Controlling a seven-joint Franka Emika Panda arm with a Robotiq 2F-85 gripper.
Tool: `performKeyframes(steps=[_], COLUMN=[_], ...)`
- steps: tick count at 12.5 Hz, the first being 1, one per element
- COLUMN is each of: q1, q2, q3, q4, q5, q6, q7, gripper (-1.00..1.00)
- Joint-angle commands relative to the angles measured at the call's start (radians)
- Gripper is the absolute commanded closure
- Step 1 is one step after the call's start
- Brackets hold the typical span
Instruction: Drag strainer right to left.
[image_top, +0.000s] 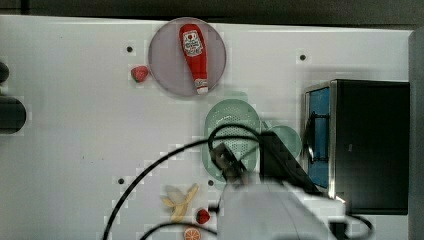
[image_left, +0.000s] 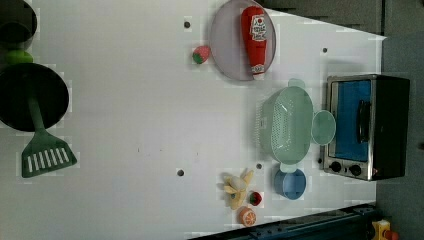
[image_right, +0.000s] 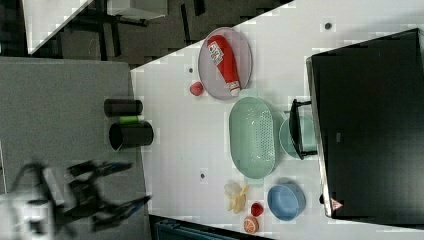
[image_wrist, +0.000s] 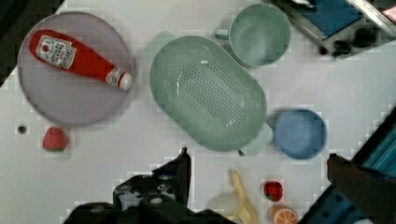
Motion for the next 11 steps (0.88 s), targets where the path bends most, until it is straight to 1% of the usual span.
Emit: performKeyframes(steps=[1,3,6,9,11], q1=[-0.004,-0.003,-0.003,-0.003,-0.002], q2=[0.126,0.169,0.268,0.4,0.501], q3=[0.011,0.013,0.022,0.029,0.034], q4=[-0.167,-0.244,-0.323,-0.365,-0.367], q5=[-0.004,-0.004,-0.004,-0.004,-0.004], q6=[0.174,0.333,0.52,0.676,0.755], q7=[0.067,0.158,0.318,0.513,0.55], gripper=[-1.0,-1.0,-1.0,-1.0,-1.0])
